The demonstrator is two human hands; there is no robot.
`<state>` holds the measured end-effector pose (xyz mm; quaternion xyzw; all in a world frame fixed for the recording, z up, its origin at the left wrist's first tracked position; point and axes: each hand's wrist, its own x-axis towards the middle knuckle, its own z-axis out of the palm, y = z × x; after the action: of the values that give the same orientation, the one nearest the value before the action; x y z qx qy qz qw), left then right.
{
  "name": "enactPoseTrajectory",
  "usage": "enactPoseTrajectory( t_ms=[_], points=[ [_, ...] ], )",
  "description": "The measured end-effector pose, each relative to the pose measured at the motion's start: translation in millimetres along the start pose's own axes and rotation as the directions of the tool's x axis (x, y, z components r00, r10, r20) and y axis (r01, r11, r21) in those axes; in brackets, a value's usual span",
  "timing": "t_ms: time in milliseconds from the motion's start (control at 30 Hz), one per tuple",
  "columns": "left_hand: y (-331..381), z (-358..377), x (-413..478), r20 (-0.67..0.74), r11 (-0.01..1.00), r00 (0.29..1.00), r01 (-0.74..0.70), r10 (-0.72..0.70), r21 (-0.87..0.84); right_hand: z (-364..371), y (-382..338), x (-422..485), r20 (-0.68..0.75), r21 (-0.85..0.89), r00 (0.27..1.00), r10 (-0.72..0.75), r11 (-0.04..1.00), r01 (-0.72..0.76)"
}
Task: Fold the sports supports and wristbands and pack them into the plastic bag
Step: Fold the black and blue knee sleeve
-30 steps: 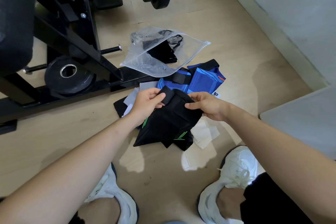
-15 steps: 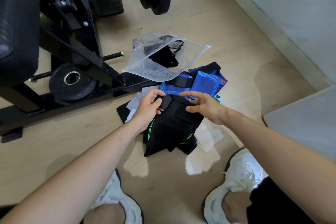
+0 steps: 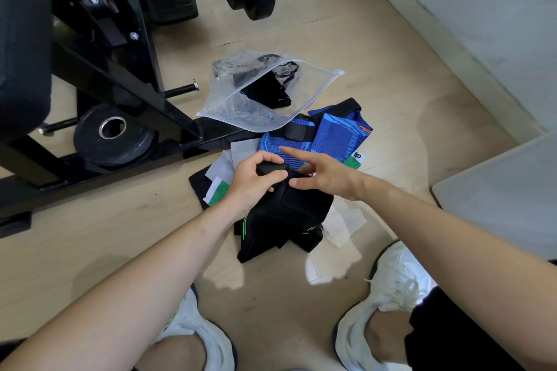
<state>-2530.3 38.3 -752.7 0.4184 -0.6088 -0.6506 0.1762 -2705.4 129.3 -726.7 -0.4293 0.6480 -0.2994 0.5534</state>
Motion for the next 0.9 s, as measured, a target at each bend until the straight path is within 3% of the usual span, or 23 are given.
enactPoseTrajectory(
  t_ms=[267, 400, 500, 667, 767, 833, 900],
  points=[
    [5.4, 1.2, -1.2, 0.065, 0.975, 0.995, 0.085, -0.073, -0.208, 1.6, 1.2, 0.4, -0.021, 0.046, 0.999, 0.046, 0.998, -0.045],
    [8.1, 1.2, 1.5, -0.021, 0.996, 0.999, 0.023, -0.025, -0.083, 2.9, 2.3, -1.5, -0.015, 0.184, 1.0, 0.027, 0.983, -0.023],
    [5.2, -1.0, 2.7, -0.059, 0.999, 0.998, 0.035, -0.037, -0.038, 4.0, 0.1, -1.7, -0.023, 0.176, 1.0, 0.008, 0.984, -0.004],
    [7.5, -4.9, -1.1, 0.145, 0.949, 0.985, 0.137, -0.099, -0.284, 3.5, -2.8, -3.2, -0.074, 0.242, 0.997, 0.002, 0.97, 0.016],
    [9.7, -7.2, -2.1, 0.174, 0.929, 0.982, 0.127, -0.069, -0.348, 3.0, -2.9, -3.3, -0.055, 0.269, 0.998, 0.009, 0.963, 0.006],
    [6.7, -7.6, -0.5, 0.111, 0.965, 0.992, 0.079, -0.052, -0.251, 2.6, -0.7, -2.6, -0.043, 0.279, 0.999, 0.006, 0.96, 0.006],
    [3.4, -8.5, 1.9, -0.021, 0.999, 0.999, -0.031, 0.031, 0.016, 1.2, 2.8, -2.0, -0.035, 0.256, 0.999, -0.007, 0.966, 0.016]
  ],
)
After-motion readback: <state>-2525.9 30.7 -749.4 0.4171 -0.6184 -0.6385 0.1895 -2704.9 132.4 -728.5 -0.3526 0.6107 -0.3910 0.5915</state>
